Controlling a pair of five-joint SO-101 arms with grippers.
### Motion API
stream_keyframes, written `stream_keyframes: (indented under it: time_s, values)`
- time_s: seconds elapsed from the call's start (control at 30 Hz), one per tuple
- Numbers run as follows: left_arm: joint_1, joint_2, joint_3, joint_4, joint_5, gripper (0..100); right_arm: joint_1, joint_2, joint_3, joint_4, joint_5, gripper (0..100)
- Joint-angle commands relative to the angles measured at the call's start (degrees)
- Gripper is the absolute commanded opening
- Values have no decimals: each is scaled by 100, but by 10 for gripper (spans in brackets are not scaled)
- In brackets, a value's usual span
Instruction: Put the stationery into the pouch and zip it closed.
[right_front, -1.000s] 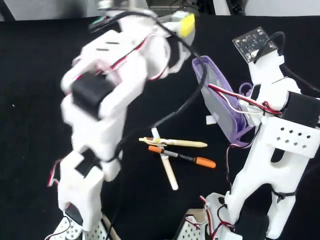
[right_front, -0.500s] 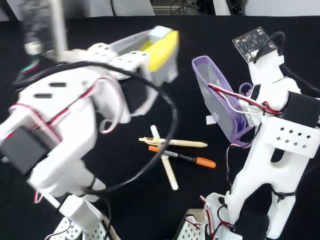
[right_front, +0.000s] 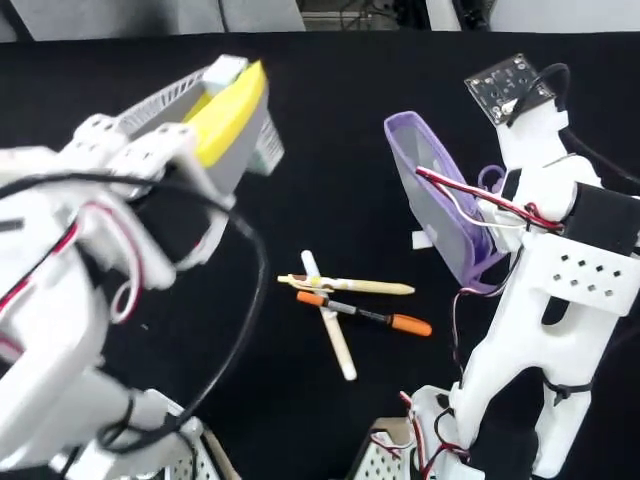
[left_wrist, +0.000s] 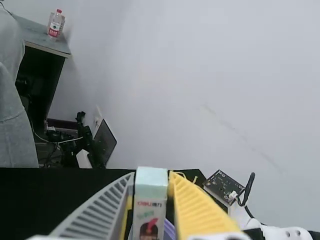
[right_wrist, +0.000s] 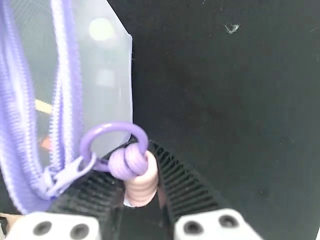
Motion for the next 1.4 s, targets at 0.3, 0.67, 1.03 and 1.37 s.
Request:
stream_keyframes:
  time_s: [0.3, 0.67, 1.03, 1.37]
  values:
    - [-66, -1037, 4295, -2479, 9, 28, -70, -154, -22, -105, -62, 11]
    - [813, -1231, 7055, -5776, -290, 28, -44, -180, -22, -79, -62, 11]
    - [1226, -1960, 10800, -10892, -1266, 28, -35, -171, -22, -114, -62, 11]
    - [1226, -1820, 11055, -11191, -1266, 29, -62, -136, -22, -123, -62, 11]
